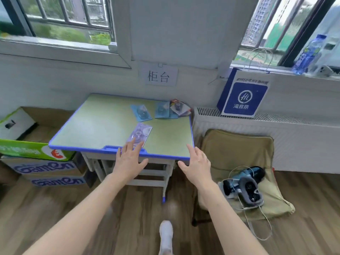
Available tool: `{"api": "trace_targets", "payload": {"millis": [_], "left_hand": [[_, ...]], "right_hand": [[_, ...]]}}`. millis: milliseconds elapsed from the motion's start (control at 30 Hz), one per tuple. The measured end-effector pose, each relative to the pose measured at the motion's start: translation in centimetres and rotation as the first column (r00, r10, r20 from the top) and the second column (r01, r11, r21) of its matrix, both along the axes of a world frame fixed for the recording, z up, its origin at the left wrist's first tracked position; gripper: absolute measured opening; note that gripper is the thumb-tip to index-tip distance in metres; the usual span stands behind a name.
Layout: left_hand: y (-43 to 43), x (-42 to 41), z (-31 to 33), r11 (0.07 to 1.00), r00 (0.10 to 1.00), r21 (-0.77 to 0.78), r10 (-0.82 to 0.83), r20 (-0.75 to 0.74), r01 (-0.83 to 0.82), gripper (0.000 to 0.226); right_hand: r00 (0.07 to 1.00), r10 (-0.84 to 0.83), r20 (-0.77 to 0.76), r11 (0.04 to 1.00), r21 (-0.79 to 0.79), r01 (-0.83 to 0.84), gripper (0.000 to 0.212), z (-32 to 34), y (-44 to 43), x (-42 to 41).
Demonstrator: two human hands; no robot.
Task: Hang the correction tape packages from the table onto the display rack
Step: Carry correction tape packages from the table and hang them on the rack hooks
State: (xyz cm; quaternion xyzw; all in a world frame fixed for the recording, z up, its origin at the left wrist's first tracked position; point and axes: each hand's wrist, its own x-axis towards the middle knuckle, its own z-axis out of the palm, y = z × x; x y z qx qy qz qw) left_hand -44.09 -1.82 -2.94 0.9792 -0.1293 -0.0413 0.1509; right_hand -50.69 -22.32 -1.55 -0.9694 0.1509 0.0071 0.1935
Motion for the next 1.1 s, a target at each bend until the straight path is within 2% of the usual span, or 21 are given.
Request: {"api": "trace_targets", "payload": {"millis": [167,300,467,533,700,767,833,967,1100], "left_hand": [[-1.6,9.9,-2.2,0.999,0.998,0.007,0.052,0.029,-0.052,0.068],[-3.3,17.0,-4.1,0.995,0.995,0.024,0.097,-0.004,-0.097,0.070],[-5.1,23.0,-7.5,0.990,0.970,0.089,0.126,-0.206,-0.109,0.079],[-5.9,24.0,-9.1,0.987,0.956,0.117,0.134,-0.259,-0.107,0.083],[-6.2,25.5,-12.2,0.973,0.975,0.228,0.090,-0.202,-0.043,0.083],[-5.9,25.6,-12.3,0.982,0.971,0.189,0.076,-0.226,-0.032,0.080],[-5.8,25.5,-11.9,0.994,0.985,0.105,0.019,-0.171,-0.001,0.070],[-5.7,25.4,-11.2,0.992,0.987,0.112,-0.030,-0.156,0.048,0.071],[-5.4,25.3,-11.5,0.992,0.992,0.117,-0.030,-0.126,0.045,0.074]], "right_hand": [[1.000,0.022,-0.022,1.000,0.005,-0.022,0.070,-1.8,-3.0,11.2],[0.998,0.047,-0.034,0.999,0.003,-0.047,0.068,-3.2,-5.6,20.2],[0.996,0.020,-0.089,1.000,-0.012,-0.021,0.071,-5.3,-8.3,30.3],[0.991,0.003,-0.130,1.000,-0.008,-0.005,0.072,-6.5,-8.5,33.1],[0.990,-0.009,-0.139,0.995,-0.097,-0.005,0.076,-8.7,-9.9,39.2],[0.985,-0.006,-0.173,0.990,-0.141,-0.019,0.079,-9.4,-10.9,41.0],[0.976,-0.001,-0.218,0.982,-0.184,-0.040,0.082,-10.0,-11.9,42.5],[0.949,0.049,-0.312,0.974,-0.194,-0.114,0.089,-10.8,-13.1,44.2],[0.952,0.068,-0.299,0.975,-0.183,-0.127,0.094,-11.4,-13.4,44.7]]}}
